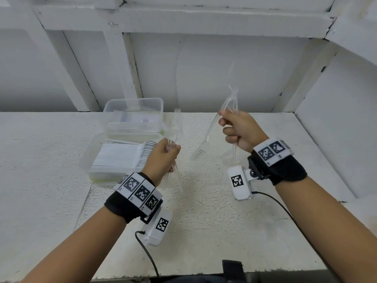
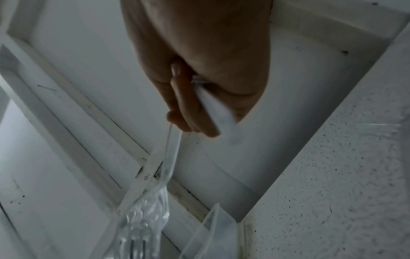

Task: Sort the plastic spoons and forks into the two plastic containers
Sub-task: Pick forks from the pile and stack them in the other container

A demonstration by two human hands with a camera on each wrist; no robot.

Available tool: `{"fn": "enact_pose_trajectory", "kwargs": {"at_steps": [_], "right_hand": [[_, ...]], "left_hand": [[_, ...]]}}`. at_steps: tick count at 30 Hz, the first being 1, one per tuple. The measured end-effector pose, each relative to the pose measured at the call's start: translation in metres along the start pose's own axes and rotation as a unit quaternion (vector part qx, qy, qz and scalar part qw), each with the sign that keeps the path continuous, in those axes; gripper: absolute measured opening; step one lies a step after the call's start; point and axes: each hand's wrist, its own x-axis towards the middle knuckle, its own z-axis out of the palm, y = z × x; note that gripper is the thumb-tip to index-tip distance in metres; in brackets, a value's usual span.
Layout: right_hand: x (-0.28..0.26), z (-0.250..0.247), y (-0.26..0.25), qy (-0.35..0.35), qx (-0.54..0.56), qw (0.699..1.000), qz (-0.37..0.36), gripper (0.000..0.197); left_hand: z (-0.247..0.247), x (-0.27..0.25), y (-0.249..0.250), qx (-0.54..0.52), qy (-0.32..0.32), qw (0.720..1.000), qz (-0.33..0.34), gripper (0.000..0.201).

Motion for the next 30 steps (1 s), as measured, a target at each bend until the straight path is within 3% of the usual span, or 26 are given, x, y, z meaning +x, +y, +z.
{"fn": "enact_pose_trajectory", "kwargs": {"at_steps": [3,6,10,13,17,22,27,30], "right_hand": [[-0.005,-0.001,0.002,-0.009,0.06,0.998,0.003,0.017],[-0.007,0.0,0.009,-0.032,0.117,0.993,0.001,0.018],[-0.007,0.004,0.019,-0.046,0.183,0.982,0.012,0.022],[-0.006,0.007,0.023,-0.053,0.207,0.977,0.015,0.023],[-0.006,0.01,0.028,-0.052,0.221,0.974,0.018,0.022],[-0.009,0.016,0.035,-0.047,0.149,0.988,0.021,0.022],[-0.016,0.022,0.037,0.072,-0.003,0.997,-0.006,0.01],[-0.026,0.026,0.036,0.103,-0.119,0.984,-0.086,0.015]], "left_hand": [[-0.003,0.002,0.007,-0.004,-0.001,1.0,0.011,0.013],[-0.004,0.0,0.009,-0.062,-0.031,0.997,-0.022,0.016],[-0.005,-0.002,0.009,-0.115,-0.051,0.988,-0.091,0.017],[-0.01,-0.003,0.012,-0.192,-0.06,0.965,-0.168,0.019],[-0.018,-0.003,0.014,-0.205,-0.077,0.953,-0.211,0.033],[-0.027,-0.005,0.015,-0.289,-0.093,0.922,-0.239,0.018],[-0.033,-0.006,0.01,-0.169,-0.04,0.969,-0.178,0.013],[-0.04,-0.005,0.009,-0.108,-0.016,0.986,-0.125,0.007]]}}
